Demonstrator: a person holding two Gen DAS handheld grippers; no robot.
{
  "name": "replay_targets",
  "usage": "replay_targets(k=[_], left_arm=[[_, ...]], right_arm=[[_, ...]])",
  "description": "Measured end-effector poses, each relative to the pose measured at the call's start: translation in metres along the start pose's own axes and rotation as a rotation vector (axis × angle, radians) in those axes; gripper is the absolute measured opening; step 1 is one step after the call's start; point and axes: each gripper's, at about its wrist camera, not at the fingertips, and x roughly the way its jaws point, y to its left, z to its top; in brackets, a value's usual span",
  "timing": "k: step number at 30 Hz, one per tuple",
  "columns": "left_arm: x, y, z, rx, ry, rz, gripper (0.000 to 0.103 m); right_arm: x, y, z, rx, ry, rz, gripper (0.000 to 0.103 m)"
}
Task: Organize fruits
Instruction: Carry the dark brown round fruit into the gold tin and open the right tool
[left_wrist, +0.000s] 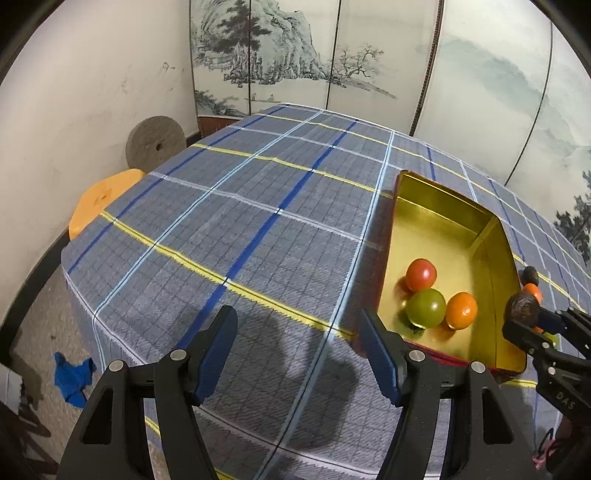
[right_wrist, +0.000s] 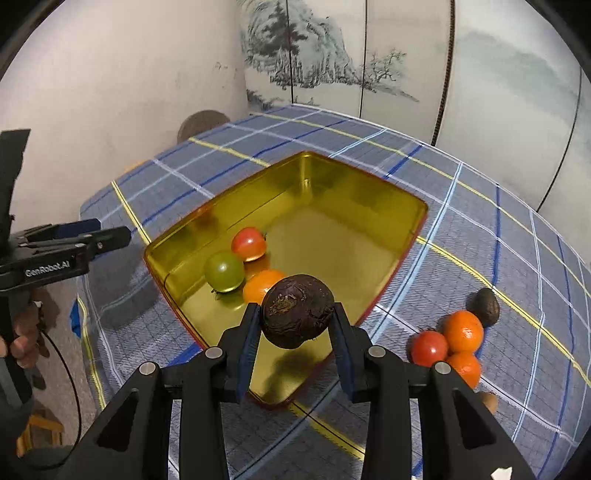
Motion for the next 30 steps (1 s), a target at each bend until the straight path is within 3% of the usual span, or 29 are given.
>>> replay_targets(k=[30], left_arm=[[0.005, 0.019, -0.019, 0.000, 0.043, -0.015, 0.069]], right_arm=[[0.032, 0.011, 0.001, -0.046, 0.066, -0.036, 0.035]])
